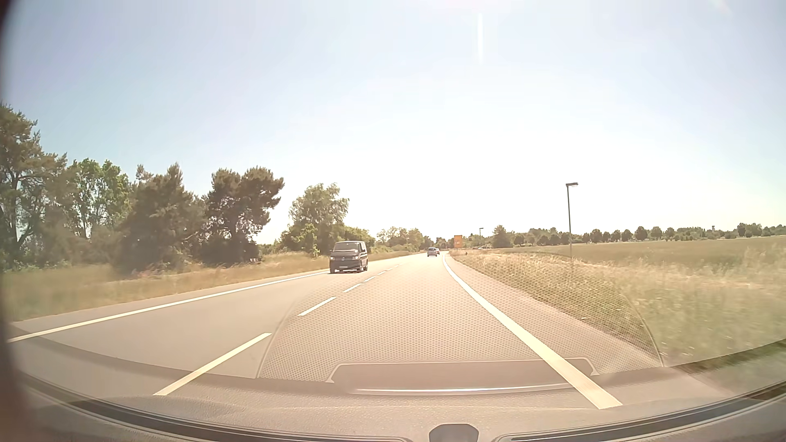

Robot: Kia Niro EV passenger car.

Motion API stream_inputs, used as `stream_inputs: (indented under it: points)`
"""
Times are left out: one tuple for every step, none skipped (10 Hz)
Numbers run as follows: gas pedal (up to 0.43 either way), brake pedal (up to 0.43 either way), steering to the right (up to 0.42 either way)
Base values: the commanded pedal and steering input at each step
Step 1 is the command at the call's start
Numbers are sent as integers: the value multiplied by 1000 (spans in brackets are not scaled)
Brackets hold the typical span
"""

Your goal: Follow the waypoints while adhering to traffic rules and regulations

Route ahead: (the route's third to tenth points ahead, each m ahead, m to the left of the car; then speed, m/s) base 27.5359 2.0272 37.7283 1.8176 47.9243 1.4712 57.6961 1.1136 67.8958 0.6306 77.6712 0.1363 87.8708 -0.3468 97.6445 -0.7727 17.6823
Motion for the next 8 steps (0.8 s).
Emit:
stream_inputs:
  points:
    - [28,30,2]
    - [28,30,2]
    - [28,30,2]
    - [28,30,2]
    - [28,30,2]
    - [28,30,3]
    - [28,30,3]
    - [28,30,3]
